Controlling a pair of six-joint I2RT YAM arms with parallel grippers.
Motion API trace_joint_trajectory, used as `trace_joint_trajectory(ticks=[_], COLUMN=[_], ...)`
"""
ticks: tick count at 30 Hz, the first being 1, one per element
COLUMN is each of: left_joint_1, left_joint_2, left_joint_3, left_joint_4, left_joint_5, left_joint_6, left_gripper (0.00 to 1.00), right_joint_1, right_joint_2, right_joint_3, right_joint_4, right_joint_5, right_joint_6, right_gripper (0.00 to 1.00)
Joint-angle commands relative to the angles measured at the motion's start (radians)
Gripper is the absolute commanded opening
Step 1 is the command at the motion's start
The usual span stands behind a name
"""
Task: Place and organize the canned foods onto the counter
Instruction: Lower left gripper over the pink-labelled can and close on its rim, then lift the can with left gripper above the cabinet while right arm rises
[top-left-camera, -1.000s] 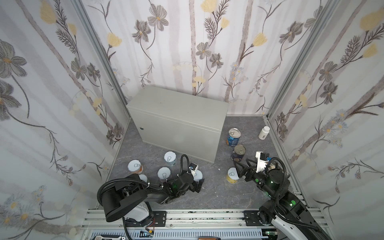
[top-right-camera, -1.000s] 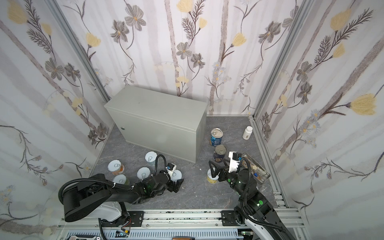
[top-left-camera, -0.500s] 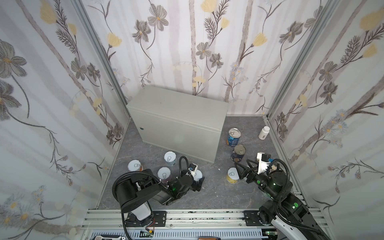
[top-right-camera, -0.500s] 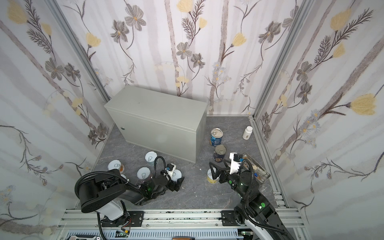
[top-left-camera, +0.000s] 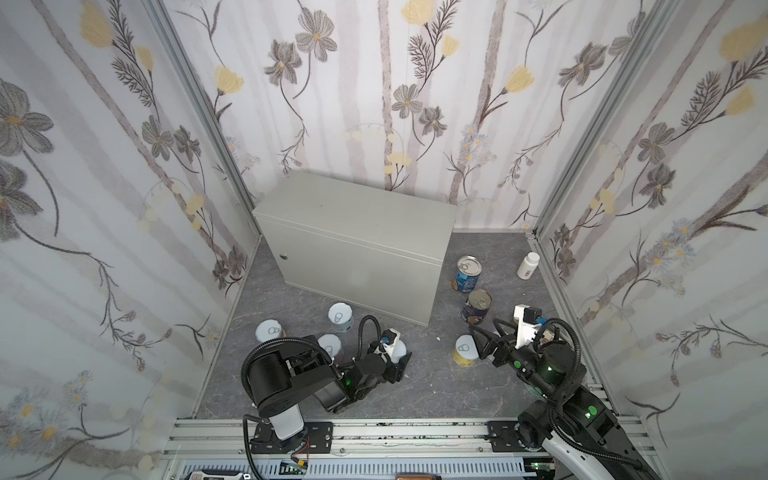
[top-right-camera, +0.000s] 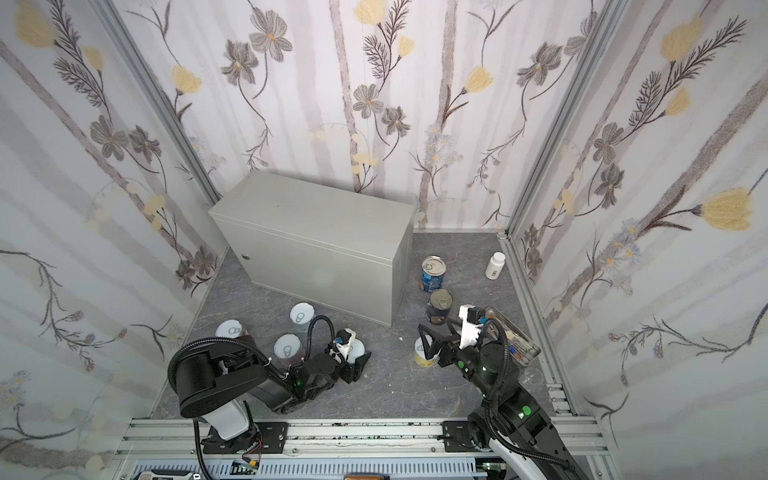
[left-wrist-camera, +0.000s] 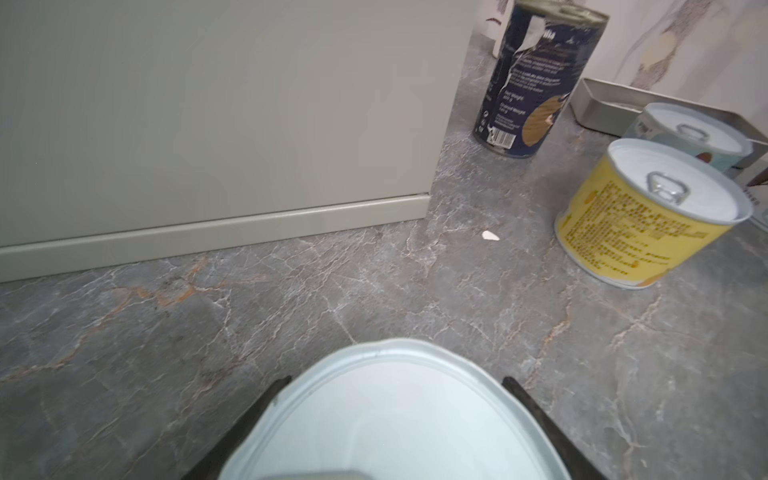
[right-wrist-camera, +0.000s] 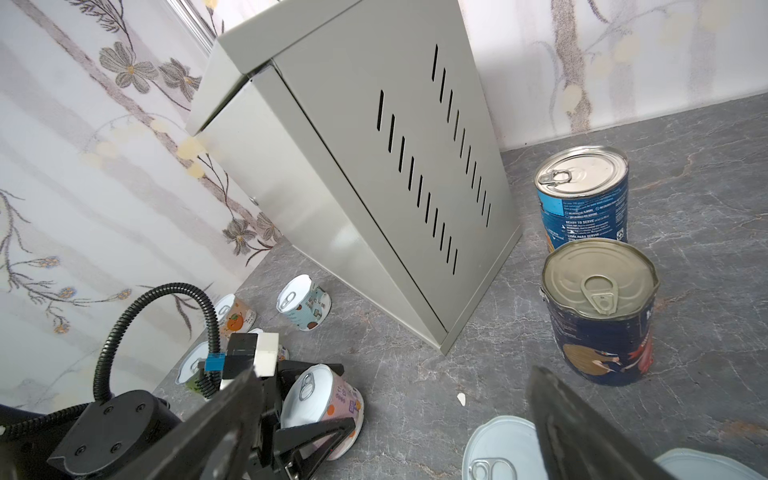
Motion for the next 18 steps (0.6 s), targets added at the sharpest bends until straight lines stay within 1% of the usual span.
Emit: trace_joint_trajectory(ticks=[1,5,10,13,18], left_joint_1=[0.0,0.001,0.002,0.007,0.04], left_joint_2=[-0.09,-0.272,-0.515,-0.591,-0.661], left_joint_3=[0.0,0.079,0.222,0.338,0.507], left_joint_4=[0.012,-0.271,-0.627,-0.835,-1.078], left_joint_5=[0.003,0.014,-0.021,-0.05,-0.078], left_joint_6=[-0.003,-0.007,0.032,0.058,0.066], left_gripper=[0.65,0.63,0.63,0.63,0.63], right_joint_1=[-0.001,-0.001,0.0,-0.001,0.002], right_joint_2=[0.002,0.014,0.052,0.102,0.22], right_joint_3=[0.024,0.056,0.11,0.166,0.306], right_joint_4=[0.012,-0.002,-0.003,0.008,0.023], right_joint_5=[-0.013,-0.016,-0.016,-0.017,-0.023], right_joint_6=[-0.007,-0.012,-0.036,-0.059,-0.111], right_gripper=[1.0,1.0,1.0,1.0,1.0])
